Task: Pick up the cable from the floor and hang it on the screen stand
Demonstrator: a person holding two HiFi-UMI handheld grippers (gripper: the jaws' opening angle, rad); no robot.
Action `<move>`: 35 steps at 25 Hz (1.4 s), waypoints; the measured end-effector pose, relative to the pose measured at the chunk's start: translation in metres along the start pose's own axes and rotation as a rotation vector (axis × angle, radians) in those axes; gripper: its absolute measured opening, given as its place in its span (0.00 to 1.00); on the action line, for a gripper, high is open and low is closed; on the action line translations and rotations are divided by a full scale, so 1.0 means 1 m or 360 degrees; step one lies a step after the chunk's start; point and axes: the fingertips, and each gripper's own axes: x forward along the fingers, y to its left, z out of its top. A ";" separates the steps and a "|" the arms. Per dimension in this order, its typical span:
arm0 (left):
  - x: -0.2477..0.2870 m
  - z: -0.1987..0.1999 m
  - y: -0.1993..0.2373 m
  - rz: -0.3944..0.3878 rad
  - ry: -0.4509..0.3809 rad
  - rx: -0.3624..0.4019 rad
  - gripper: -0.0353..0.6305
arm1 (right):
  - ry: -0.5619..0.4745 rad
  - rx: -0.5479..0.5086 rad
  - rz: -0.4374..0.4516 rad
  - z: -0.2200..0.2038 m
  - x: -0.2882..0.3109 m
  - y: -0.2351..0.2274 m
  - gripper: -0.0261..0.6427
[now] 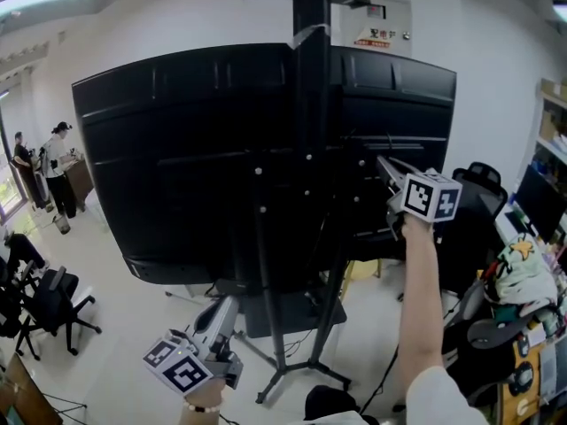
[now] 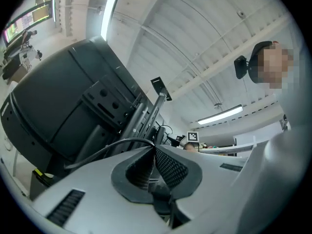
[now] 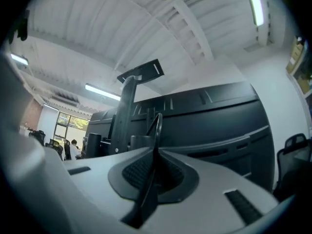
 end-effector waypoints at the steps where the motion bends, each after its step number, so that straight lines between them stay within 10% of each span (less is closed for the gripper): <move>1: 0.004 0.002 -0.001 -0.0016 -0.0007 -0.0005 0.07 | 0.0012 0.0035 -0.0001 -0.001 0.001 -0.005 0.08; 7: 0.014 0.005 0.002 -0.0081 0.0005 -0.0001 0.07 | 0.0129 0.0196 -0.0070 -0.040 -0.006 -0.044 0.08; 12: 0.018 -0.043 0.015 -0.0134 0.0274 -0.0013 0.07 | 0.0267 0.0154 -0.0068 -0.094 -0.024 -0.046 0.08; 22: 0.027 -0.134 0.041 0.0021 0.0468 -0.0163 0.09 | 0.0182 -0.0027 -0.0093 -0.118 -0.041 -0.007 0.10; 27: 0.016 -0.174 0.039 0.0046 0.0553 -0.0257 0.26 | 0.0094 0.0013 -0.0212 -0.124 -0.071 -0.020 0.26; 35: 0.003 -0.203 0.007 0.0124 0.0478 -0.0288 0.22 | 0.0001 0.0104 -0.0103 -0.133 -0.145 -0.015 0.16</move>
